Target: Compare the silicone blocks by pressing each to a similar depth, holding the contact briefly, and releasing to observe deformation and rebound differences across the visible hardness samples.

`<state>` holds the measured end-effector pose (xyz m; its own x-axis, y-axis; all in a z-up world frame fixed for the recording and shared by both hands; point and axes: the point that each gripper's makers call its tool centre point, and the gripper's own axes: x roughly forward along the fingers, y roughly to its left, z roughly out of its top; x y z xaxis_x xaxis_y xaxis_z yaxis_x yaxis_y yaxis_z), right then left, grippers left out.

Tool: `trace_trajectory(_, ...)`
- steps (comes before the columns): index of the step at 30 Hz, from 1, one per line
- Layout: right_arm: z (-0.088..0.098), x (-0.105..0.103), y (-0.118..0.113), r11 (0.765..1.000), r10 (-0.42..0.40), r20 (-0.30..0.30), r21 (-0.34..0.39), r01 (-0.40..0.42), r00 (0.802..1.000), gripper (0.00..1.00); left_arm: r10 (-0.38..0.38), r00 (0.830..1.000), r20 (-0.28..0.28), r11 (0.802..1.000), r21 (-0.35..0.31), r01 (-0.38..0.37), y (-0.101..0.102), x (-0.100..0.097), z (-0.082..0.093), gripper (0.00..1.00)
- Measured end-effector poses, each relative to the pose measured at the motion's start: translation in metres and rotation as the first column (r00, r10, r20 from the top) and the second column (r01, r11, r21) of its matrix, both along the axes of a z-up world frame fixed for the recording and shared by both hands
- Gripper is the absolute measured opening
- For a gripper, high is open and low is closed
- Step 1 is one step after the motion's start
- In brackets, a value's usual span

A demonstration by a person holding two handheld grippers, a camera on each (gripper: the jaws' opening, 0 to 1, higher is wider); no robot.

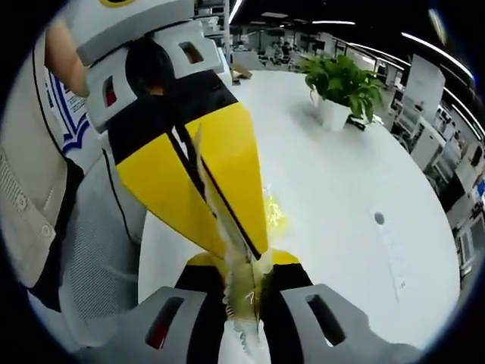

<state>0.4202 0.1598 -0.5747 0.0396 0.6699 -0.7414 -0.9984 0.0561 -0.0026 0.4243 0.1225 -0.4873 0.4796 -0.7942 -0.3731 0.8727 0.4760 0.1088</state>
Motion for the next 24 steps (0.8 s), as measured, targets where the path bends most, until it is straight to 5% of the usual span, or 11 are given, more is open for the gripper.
trace_trajectory(19, 0.0020, -0.0012, -0.0018, 1.000, -0.019, -0.003, 0.023, 0.020, 1.000, 0.16, -0.010, 1.000, 0.002, 1.000, 0.008, 0.010, -0.0036, -0.0008, 0.0014, 0.00)
trace_trajectory(24, 0.0025, 0.0013, -0.0004, 0.999, 0.011, 0.063, 0.036, -0.014, 0.998, 0.18, 0.000, 1.000, -0.001, 1.000, 0.000, 0.000, -0.0024, -0.0003, 0.0015, 0.00)
